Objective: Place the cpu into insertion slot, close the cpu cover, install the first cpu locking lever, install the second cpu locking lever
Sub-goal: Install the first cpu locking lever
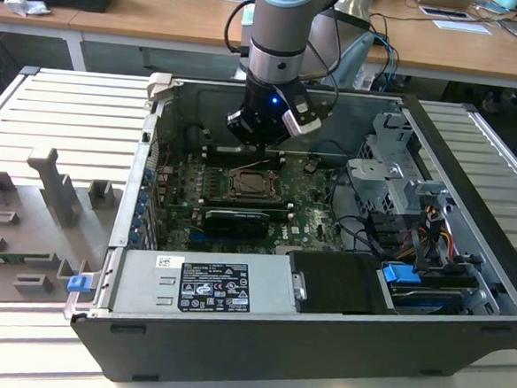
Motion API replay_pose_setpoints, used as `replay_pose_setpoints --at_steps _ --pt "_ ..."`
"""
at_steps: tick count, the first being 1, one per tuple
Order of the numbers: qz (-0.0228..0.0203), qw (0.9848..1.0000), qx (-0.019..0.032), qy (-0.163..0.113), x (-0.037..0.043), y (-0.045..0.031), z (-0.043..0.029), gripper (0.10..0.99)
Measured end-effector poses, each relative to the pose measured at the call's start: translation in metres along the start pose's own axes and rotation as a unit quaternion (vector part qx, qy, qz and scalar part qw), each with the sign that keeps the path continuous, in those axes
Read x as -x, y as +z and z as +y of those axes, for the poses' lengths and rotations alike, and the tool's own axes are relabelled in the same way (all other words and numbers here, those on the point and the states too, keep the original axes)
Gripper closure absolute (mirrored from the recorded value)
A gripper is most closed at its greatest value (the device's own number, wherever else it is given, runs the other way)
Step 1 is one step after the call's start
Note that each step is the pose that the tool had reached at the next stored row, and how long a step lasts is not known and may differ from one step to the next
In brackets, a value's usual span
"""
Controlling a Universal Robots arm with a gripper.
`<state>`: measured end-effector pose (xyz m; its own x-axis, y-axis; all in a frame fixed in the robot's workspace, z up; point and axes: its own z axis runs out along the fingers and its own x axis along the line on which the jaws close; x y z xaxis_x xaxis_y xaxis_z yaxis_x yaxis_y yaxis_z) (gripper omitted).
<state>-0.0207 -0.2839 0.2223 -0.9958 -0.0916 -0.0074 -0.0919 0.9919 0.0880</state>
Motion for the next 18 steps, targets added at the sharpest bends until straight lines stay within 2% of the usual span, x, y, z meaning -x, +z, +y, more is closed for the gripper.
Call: replay_pose_setpoints --at_steps 14,18 --pt "-0.0004 1.0 -0.0005 0.005 0.0038 0.0151 -0.0017 0.98" --pt "-0.0003 1.0 -0.0015 0.005 0.004 0.0169 -0.0019 0.98"
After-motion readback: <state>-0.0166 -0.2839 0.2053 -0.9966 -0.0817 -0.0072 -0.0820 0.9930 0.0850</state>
